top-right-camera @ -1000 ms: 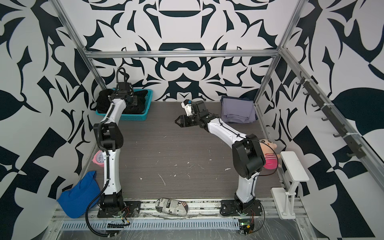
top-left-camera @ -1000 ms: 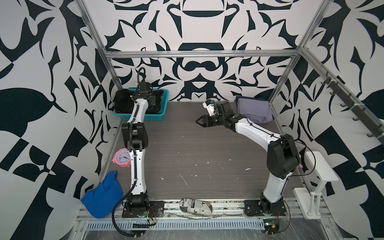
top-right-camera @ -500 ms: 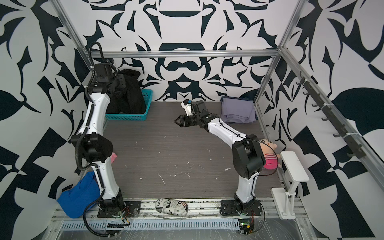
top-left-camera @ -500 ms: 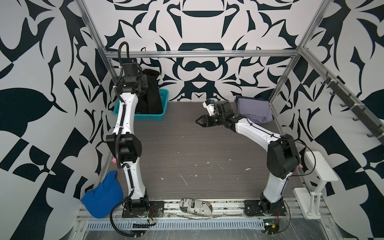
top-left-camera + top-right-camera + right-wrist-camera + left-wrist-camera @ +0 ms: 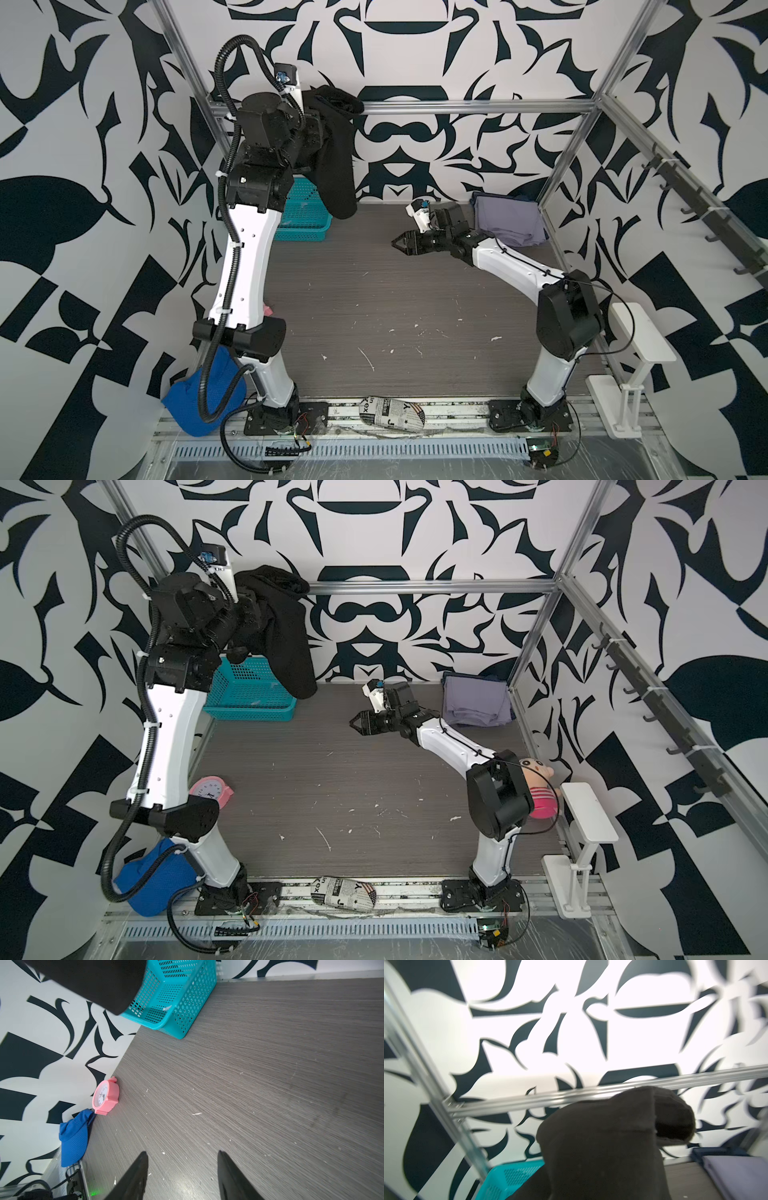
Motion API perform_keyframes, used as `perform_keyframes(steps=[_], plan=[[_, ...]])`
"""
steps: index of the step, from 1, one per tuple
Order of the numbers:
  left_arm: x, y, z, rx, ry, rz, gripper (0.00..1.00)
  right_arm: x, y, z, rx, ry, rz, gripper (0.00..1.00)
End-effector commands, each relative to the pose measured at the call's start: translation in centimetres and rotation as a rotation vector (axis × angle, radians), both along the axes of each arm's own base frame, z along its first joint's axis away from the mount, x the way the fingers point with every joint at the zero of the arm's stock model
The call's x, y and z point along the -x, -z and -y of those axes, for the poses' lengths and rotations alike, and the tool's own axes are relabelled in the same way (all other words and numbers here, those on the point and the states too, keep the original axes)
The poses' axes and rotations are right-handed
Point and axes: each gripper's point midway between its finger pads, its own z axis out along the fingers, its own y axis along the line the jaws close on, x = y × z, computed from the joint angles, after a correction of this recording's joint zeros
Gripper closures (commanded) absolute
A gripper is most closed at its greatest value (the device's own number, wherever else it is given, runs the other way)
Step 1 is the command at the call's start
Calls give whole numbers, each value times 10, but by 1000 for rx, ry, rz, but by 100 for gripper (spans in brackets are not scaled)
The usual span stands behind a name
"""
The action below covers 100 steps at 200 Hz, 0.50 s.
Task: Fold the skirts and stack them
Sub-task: 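Lay the black skirt on the table centre with the left gripper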
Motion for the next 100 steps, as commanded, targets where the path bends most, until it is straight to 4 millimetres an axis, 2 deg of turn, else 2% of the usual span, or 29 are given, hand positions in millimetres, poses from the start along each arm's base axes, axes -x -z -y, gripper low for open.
perform_keyframes(steps=[1, 27, 51, 73, 87, 100], plan=[[40, -26, 29, -6, 82, 84, 100, 4, -50, 18, 3, 52, 151, 43], [64, 3, 78, -12, 198, 37, 100, 1, -63, 64, -9, 220, 196, 43], [77, 52, 121, 0, 292, -48, 100, 3, -69, 119, -58, 401, 211, 43], [81, 108, 151, 49, 368, -168, 100, 11, -70, 154, -47, 492, 253, 43], [76, 150, 165, 63, 402, -245, 100, 14, -65, 163, -20, 505, 251, 43], [59, 199, 165, 41, 339, -301, 100, 13, -55, 165, 0, 501, 226, 43]])
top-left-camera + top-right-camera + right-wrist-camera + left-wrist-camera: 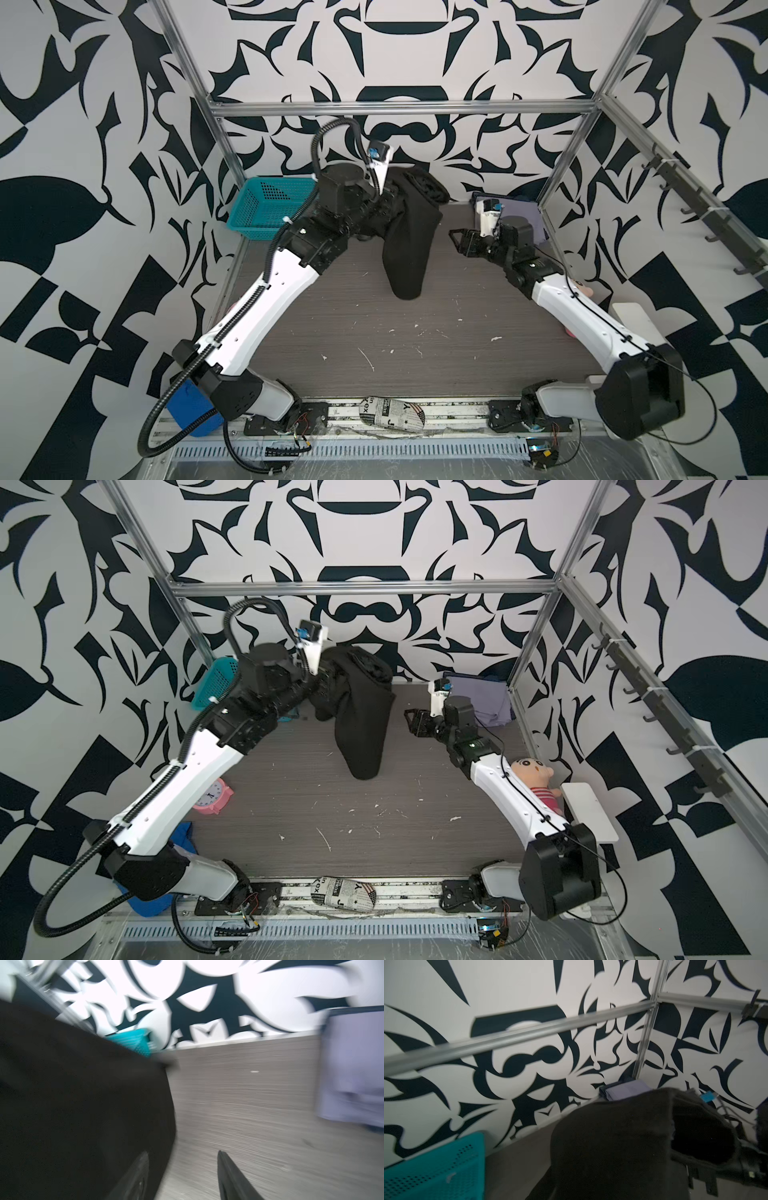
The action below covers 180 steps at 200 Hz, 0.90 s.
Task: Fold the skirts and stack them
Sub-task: 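Lay the black skirt on the table centre with the left gripper, then grasp the black skirt's waistband corners with both grippers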
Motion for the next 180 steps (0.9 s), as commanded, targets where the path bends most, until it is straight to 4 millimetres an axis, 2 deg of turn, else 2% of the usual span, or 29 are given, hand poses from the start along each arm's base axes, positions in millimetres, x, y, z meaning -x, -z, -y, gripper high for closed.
perform_keyframes(steps=[1, 6, 18, 28, 39, 47, 70, 82, 98, 120, 129, 152, 180], plan=[[-19, 42, 3, 67, -58, -44, 100, -3, -1, 3, 9, 23, 25, 43], [-26, 61, 2, 47, -83, -65, 95, -4, 2, 2, 8, 16, 16, 43], [-39, 107, 2, 0, -104, -137, 68, -7, 11, -3, -2, -1, -12, 44], [-46, 141, 5, -35, -108, -197, 61, -10, 20, -10, -19, -28, -38, 45], [-50, 166, 3, -57, -131, -262, 51, -13, 28, -15, -37, -46, -64, 46], [-51, 179, -1, -60, -151, -307, 48, -13, 33, -19, -43, -65, -81, 46], [-38, 198, -11, -29, -155, -363, 42, -13, 43, -26, -38, -106, -108, 47], [-29, 200, -18, -3, -153, -369, 31, -12, 47, -27, -37, -114, -119, 47], [-19, 200, -28, 7, -152, -372, 26, -10, 51, -34, -50, -150, -127, 47], [-14, 204, -48, -2, -198, -385, 14, -4, 57, -50, -38, -219, -136, 47], [-15, 209, -59, 14, -222, -404, 7, -4, 62, -54, -25, -228, -149, 46], [-23, 238, -83, 98, -242, -535, 6, -13, 78, -59, -18, -235, -223, 43], [-39, 264, -79, -3, -222, -554, 3, -24, 87, -75, -14, -266, -257, 39]])
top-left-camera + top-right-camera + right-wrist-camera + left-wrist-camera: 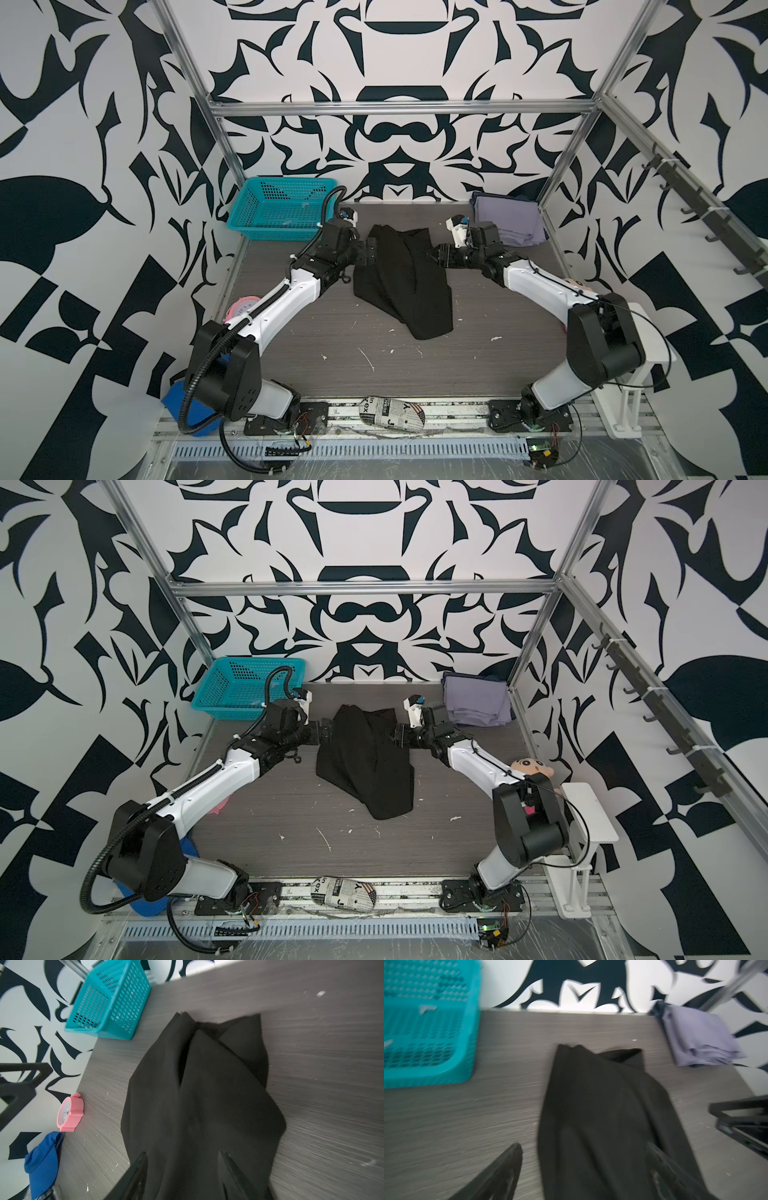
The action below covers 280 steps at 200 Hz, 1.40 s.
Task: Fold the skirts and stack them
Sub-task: 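Grasp the black skirt's waistband corners with both grippers, then lift the black skirt by its waistband with both grippers and shake it out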
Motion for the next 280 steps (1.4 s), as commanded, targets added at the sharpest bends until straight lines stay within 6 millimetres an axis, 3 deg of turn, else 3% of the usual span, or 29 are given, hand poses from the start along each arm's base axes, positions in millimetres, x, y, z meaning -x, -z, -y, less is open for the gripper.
perform_keyframes(steps=[1, 18, 45, 60, 86, 94, 120, 131, 143, 153, 156, 176, 181, 208, 252, 280], plan=[[-7, 30, 13, -25, 62, -72, 3, -11, -16, -15, -12, -38, 31, 39], [-28, 34, 27, -58, 110, -82, 0, -24, -5, -16, 34, -8, 11, 37], [-67, 61, 48, -110, 153, -139, 0, -59, 7, -5, 114, 75, 10, 32], [-89, 76, 52, -133, 140, -156, 3, -81, 12, 3, 139, 109, 21, 25], [-113, 98, 66, -87, 161, -179, 7, -117, 35, 9, 151, 119, -46, 22], [-118, 105, 72, -70, 177, -196, 14, -127, 41, 11, 149, 123, -57, 20], [-129, 115, 86, -41, 207, -226, 58, -157, 57, 10, 177, 108, -98, 23], [-132, 114, 86, -31, 203, -226, 78, -164, 64, 4, 156, 67, -132, 31], [-132, 109, 85, -8, 205, -223, 93, -166, 65, -8, 112, 2, -149, 40], [-132, 102, 81, 9, 199, -210, 100, -165, 60, -17, 74, -44, -147, 52], [-131, 99, 79, 12, 196, -206, 100, -164, 60, -19, 65, -54, -147, 60], [-127, 75, 67, 9, 167, -163, 100, -160, 38, -25, 20, -88, -105, 90], [-125, 68, 64, 10, 161, -148, 100, -159, 31, -25, 11, -92, -92, 93], [-115, 22, 45, 1, 108, -53, 100, -151, -10, -19, -49, -83, -55, 100], [-83, -69, 29, 33, 109, 123, 100, -118, -105, -10, -128, -71, 107, 100], [-50, -134, 16, 69, 115, 270, 100, -87, -174, 10, -117, -29, 261, 100]])
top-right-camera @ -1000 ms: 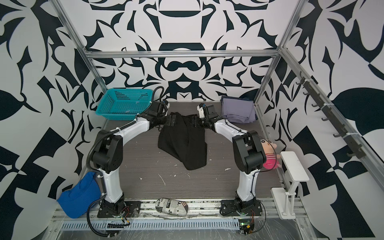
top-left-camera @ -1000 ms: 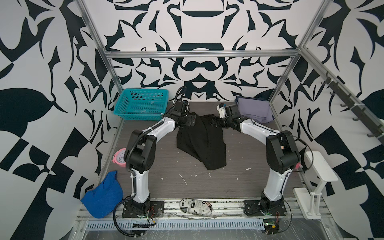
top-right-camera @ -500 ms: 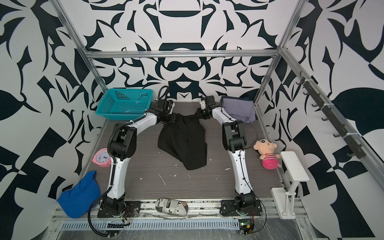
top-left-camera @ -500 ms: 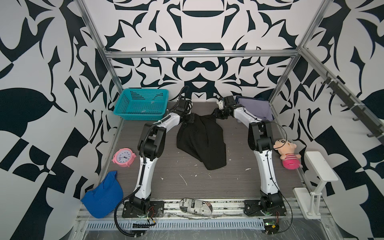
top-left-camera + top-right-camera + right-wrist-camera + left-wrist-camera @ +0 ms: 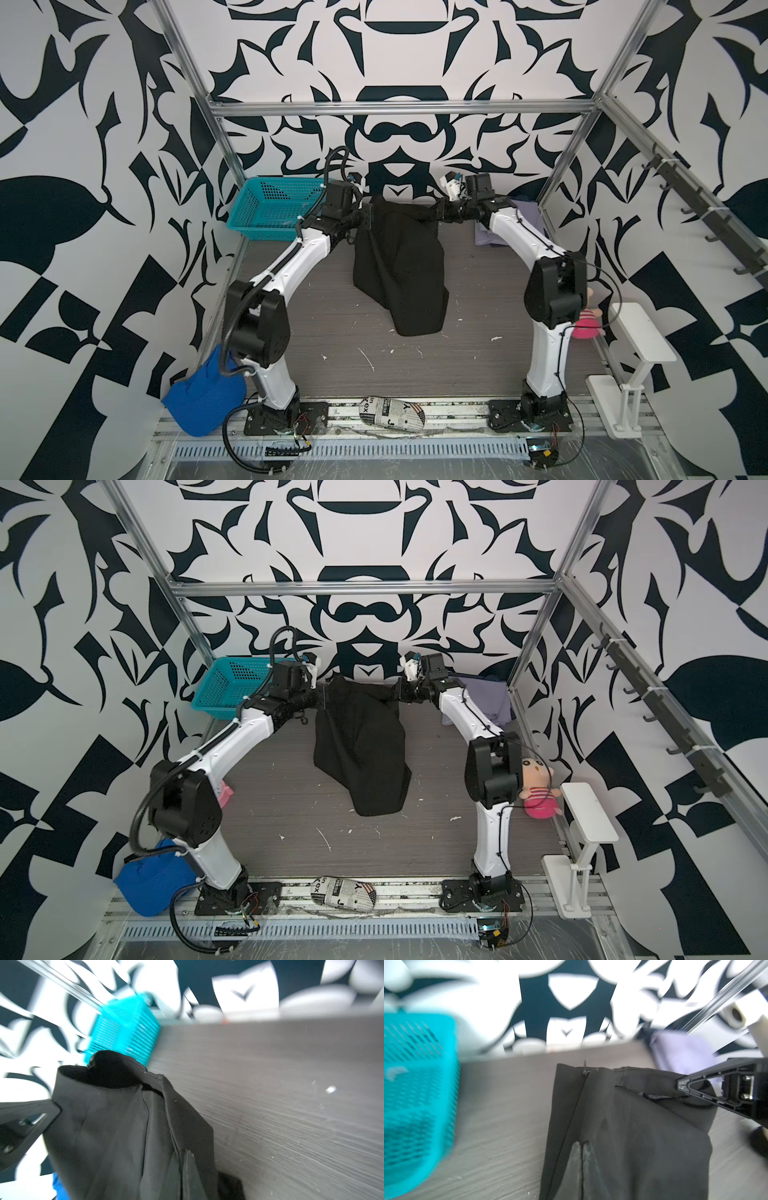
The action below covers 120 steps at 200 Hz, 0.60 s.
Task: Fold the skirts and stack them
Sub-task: 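Lift the black skirt by its waistband with both grippers and shake it out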
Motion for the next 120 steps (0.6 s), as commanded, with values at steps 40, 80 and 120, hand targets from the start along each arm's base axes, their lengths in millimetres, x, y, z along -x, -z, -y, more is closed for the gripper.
perform_keyframes(steps=[40, 80, 120], plan=[[85, -138, -45, 58, -30, 380, 100, 77, -175, 54, -13, 99, 432, 100], [142, -188, -52, 116, 56, 529, 100, 132, -230, 66, 2, 95, 591, 100], [159, -181, -43, 133, 143, 516, 100, 150, -233, 62, -43, 62, 582, 100]])
